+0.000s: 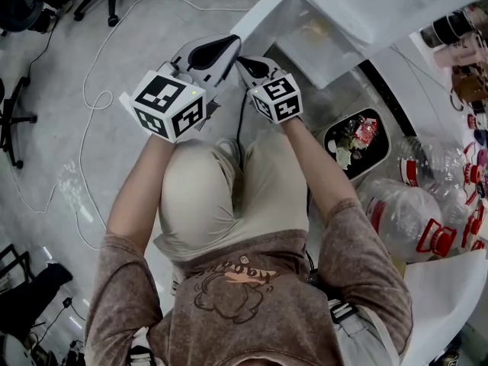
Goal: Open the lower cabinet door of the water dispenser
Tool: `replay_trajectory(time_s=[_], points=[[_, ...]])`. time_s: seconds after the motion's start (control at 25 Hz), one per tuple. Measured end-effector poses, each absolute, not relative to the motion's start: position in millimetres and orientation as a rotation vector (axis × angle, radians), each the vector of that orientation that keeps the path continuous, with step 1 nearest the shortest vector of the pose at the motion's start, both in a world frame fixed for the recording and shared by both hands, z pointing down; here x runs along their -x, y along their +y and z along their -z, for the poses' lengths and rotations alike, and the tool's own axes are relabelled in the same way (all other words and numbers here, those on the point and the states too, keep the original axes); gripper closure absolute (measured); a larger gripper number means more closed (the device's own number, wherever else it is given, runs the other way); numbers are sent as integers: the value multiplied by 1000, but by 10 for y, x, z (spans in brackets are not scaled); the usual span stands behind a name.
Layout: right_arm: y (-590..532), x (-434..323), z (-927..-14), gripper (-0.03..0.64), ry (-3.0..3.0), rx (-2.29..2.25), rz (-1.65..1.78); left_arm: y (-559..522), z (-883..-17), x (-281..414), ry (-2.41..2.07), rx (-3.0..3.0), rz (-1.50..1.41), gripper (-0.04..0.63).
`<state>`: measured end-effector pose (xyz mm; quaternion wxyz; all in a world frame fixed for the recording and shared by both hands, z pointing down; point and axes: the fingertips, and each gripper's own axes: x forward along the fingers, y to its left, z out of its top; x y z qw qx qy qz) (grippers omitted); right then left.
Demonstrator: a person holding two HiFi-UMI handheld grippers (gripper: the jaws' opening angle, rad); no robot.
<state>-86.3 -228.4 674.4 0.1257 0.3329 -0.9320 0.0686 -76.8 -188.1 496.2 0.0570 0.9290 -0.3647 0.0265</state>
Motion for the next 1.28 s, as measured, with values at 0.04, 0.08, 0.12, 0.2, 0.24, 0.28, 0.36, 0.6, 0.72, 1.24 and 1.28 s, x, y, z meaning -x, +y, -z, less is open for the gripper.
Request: replay_trajectory(time_s=[0.04, 0.08, 0.12, 0.2, 0.24, 0.28, 0.36, 0.6, 0.72, 1.24, 1.28], points=[[-2276, 855, -6730, 611, -2715, -972, -197, -1888, -4963, 763, -1103, -2818, -79, 581], [-2273, 837, -6711, 611, -2717, -978, -197, -1895, -4965, 755, -1098, -2818, -76, 583], [-2273, 810, -6687, 611, -2720, -988, -199, -1902, -4966, 744, -1093, -2818, -73, 583], [-2273, 742, -6631, 611, -2723, -1011, -200, -1909, -4972, 714, -1078, -2821, -70, 583], [-2269, 703, -6601, 611, -2724, -1023, -200, -1911, -4974, 697, -1070, -2825, -72, 581], [-2262, 660, -6570, 611, -2724, -1036, -200, -1913, -4977, 679, -1062, -2831, -78, 583], [-2235, 553, -6514, 611, -2723, -1065, -198, -1922, -4980, 644, -1053, -2847, -92, 583], [-2118, 133, -6380, 611, -2712, -1167, -199, -1940, -4975, 537, -1045, -2839, -46, 581], [-2101, -62, -6332, 611, -2696, -1223, -210, -2005, -4955, 516, -1050, -2831, -6, 581], [-2176, -205, -5188, 611, -2706, -1288, -247, -2356, -4300, 517, -1035, -2829, -60, 583], [-2176, -180, -5024, 611, -2706, -1285, -252, -2364, -4175, 550, -1036, -2830, -74, 583]])
